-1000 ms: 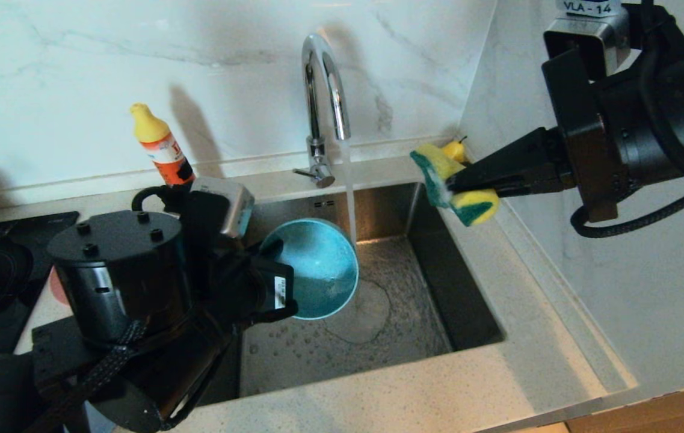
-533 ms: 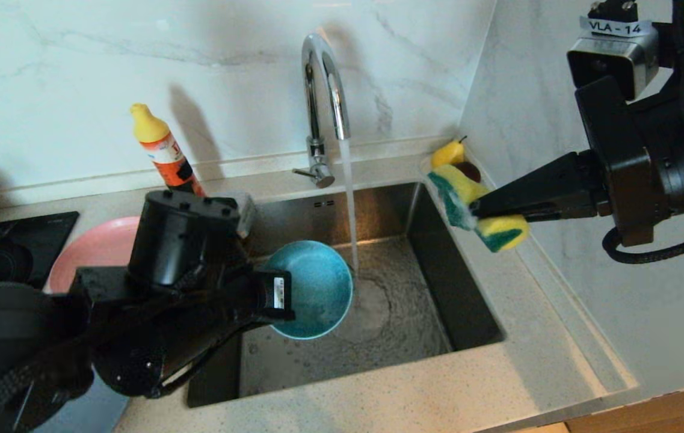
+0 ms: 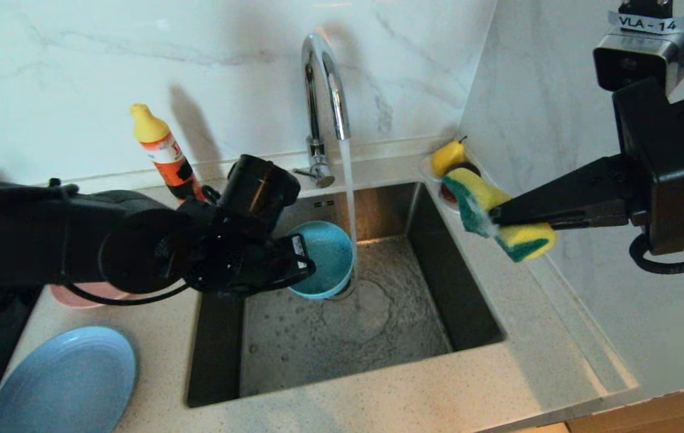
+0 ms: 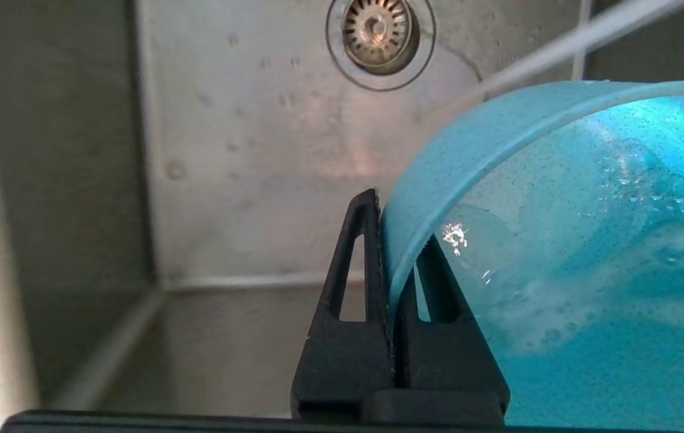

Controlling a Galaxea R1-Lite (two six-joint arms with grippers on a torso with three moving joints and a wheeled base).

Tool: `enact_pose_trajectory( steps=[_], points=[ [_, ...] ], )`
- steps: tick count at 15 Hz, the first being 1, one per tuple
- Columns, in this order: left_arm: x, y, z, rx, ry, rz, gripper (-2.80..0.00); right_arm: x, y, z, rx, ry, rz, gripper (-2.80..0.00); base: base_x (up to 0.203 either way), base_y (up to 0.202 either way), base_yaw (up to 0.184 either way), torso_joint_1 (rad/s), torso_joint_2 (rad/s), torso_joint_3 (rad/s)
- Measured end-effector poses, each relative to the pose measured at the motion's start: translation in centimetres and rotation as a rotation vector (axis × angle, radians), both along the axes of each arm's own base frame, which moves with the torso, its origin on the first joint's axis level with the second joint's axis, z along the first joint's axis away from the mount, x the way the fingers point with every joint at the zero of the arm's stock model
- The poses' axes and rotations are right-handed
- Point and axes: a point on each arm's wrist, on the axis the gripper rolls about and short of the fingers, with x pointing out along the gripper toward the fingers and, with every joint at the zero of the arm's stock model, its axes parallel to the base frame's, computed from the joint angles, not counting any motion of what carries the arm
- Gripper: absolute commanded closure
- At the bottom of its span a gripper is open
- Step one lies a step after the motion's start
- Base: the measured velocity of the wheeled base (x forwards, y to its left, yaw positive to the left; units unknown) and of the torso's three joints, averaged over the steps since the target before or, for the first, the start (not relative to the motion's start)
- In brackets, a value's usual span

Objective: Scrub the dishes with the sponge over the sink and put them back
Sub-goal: Rinse the bowl

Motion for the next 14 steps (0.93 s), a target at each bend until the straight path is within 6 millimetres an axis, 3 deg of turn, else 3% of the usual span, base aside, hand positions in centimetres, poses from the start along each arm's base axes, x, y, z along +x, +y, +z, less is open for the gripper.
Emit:
enact_pose_trajectory(
  steps=[7,14],
  points=[
    [4.6,-2.7,-0.6,-0.070,0.003,0.063,0.00,-0.6,-0.5,-0.4,-0.007,0.009,0.004,0.00,0.000,0.000,0.000,0.000,0.00,0.000],
    [7.2,-2.2,-1.2,-0.118,-0.005,0.136,0.00,-0.7,-0.5,-0.7,-0.006,0.015,0.011,0.00,0.000,0.000,0.000,0.000,0.00,0.000]
  ],
)
